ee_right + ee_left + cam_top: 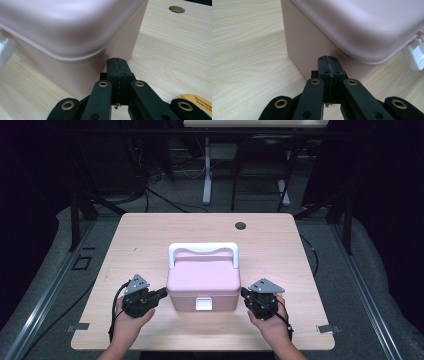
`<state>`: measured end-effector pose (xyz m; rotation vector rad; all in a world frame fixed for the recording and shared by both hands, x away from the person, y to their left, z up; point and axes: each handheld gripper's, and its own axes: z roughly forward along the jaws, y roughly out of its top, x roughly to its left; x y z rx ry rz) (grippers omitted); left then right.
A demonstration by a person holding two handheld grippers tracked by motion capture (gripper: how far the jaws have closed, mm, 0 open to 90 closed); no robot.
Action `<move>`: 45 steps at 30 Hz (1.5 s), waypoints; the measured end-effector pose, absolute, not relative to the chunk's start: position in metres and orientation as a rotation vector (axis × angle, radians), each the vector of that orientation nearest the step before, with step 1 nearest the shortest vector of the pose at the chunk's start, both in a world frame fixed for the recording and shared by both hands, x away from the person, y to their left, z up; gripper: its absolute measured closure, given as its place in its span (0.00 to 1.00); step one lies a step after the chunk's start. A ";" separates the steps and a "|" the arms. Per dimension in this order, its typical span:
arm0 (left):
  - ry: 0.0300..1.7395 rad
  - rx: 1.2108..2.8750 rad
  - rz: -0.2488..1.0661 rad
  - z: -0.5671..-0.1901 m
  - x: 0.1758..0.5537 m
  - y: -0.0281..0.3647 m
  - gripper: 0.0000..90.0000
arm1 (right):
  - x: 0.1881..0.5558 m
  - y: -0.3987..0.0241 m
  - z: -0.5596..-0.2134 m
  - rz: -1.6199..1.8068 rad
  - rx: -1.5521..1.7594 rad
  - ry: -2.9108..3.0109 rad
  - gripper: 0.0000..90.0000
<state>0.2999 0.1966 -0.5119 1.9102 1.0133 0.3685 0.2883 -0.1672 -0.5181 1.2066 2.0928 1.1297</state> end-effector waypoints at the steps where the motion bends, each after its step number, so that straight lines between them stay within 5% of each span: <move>1: 1.013 1.912 0.363 -0.512 0.297 0.196 1.00 | 0.287 -0.168 -0.518 1.131 1.203 2.096 1.00; 45: 0.968 1.901 0.329 -0.515 0.252 0.195 1.00 | 0.242 -0.178 -0.518 1.132 1.144 2.130 1.00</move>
